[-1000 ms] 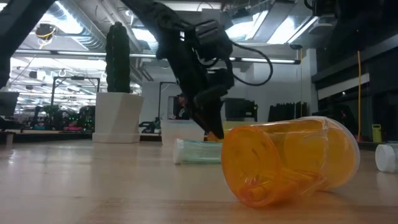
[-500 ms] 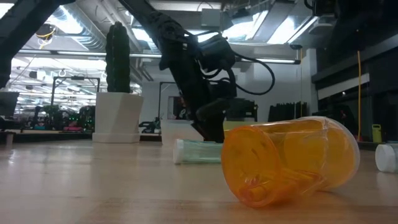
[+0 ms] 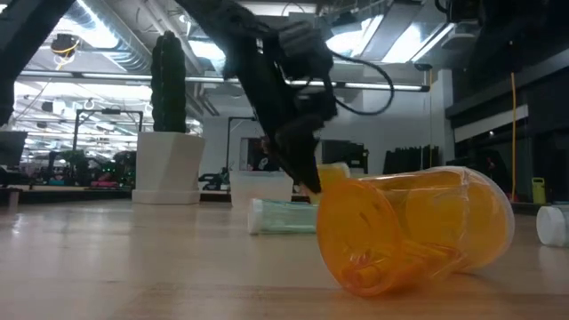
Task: Pick and place medicine bottles into bin by pill shape (circle, oval)
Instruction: Put the top orange pill bottle into the white bin
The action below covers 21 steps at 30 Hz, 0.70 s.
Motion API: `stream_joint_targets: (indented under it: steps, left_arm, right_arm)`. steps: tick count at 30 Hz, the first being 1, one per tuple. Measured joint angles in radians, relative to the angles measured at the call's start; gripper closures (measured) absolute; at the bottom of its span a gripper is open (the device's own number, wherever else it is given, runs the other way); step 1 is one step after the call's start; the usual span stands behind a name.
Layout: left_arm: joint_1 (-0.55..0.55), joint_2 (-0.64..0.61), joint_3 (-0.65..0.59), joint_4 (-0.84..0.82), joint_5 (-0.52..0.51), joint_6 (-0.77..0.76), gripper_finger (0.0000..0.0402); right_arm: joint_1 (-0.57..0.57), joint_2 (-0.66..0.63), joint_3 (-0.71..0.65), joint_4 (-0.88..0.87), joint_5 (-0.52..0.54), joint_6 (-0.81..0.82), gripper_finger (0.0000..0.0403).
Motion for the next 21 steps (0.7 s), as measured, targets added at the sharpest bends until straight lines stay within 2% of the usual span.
stream_joint_targets:
  steps: [3, 7, 10, 14, 21]
  left_arm:
    - [0.01, -0.061, 0.0, -0.033, -0.022, 0.026, 0.0241]
    - [0.045, -0.161, 0.002, -0.083, -0.157, 0.072, 0.024]
    - [0.109, -0.219, 0.001, -0.129, -0.237, 0.089, 0.024]
    - [0.225, -0.257, 0.001, -0.159, -0.221, 0.096, 0.024]
    - [0.378, -0.227, 0.001, -0.194, -0.063, 0.081, 0.0229]
  right_arm:
    - [0.0, 0.0, 0.0, 0.0, 0.0, 0.002, 0.0159]
    - [0.0, 0.0, 0.0, 0.002, 0.0, 0.001, 0.0159]
    - [0.0, 0.0, 0.0, 0.005, 0.0, 0.001, 0.0159]
    - [0.0, 0.0, 0.0, 0.007, 0.0, 0.001, 0.0159]
    - [0.0, 0.0, 0.0, 0.007, 0.0, 0.001, 0.0159]
